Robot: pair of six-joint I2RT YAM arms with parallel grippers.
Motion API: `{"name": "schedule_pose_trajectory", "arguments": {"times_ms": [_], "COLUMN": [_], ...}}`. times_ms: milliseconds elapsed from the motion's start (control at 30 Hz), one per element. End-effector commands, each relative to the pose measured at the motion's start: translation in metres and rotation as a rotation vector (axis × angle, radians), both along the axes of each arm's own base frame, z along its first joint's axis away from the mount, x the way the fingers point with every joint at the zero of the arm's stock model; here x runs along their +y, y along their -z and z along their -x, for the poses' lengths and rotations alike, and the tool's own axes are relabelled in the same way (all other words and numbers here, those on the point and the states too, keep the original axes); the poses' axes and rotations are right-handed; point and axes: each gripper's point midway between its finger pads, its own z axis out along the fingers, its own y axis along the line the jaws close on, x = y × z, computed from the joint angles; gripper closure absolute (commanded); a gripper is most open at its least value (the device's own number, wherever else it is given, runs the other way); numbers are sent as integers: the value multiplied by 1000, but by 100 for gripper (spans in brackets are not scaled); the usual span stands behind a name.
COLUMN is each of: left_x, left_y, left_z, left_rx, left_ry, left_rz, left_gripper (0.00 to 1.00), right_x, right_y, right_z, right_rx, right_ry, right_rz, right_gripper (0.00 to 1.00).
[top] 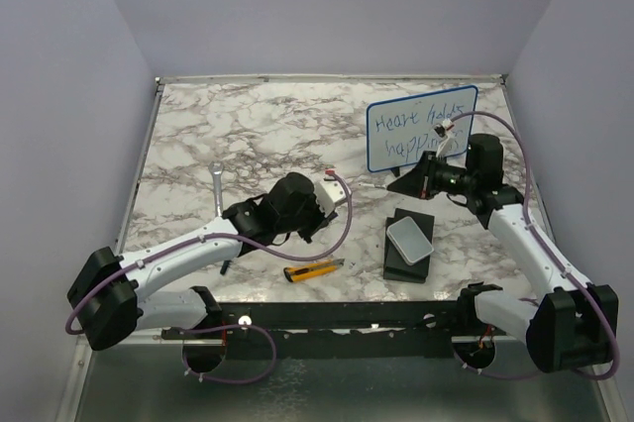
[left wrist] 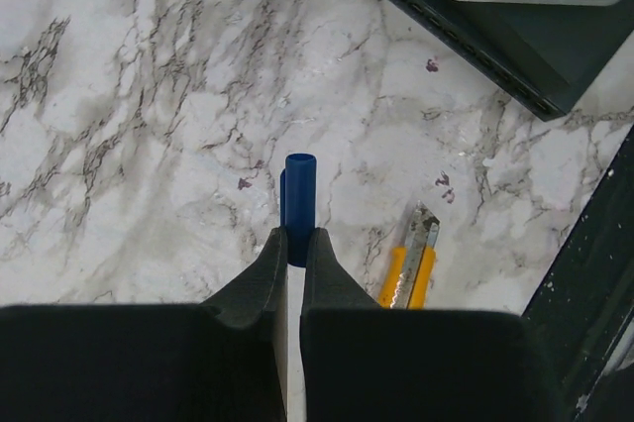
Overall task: Write a sentence on the whiteboard
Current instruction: Close the whiteboard marker at the center of the board.
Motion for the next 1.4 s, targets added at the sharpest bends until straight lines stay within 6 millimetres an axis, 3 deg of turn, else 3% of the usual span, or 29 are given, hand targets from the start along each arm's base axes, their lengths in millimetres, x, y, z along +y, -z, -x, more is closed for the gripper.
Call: {"name": "schedule_pose_trajectory", "arguments": {"times_ms": [0, 233, 1367], "left_x": [-7, -11, -8], "left_y": [-5, -6, -3], "left_z": [25, 36, 39], "left_rx": [-17, -13, -33], "left_ry": [143, 198, 198], "left_rz": [24, 26, -10], "left_gripper": [100, 100, 100], "right_x": [14, 37, 47], "right_y": [-3, 8, 10], "right_z": [27, 53, 71], "right_rx": [90, 154, 158], "right_ry": [-160, -315, -390], "right_rz": [-82, -71, -54], "right_gripper": [99, 99, 100]}}
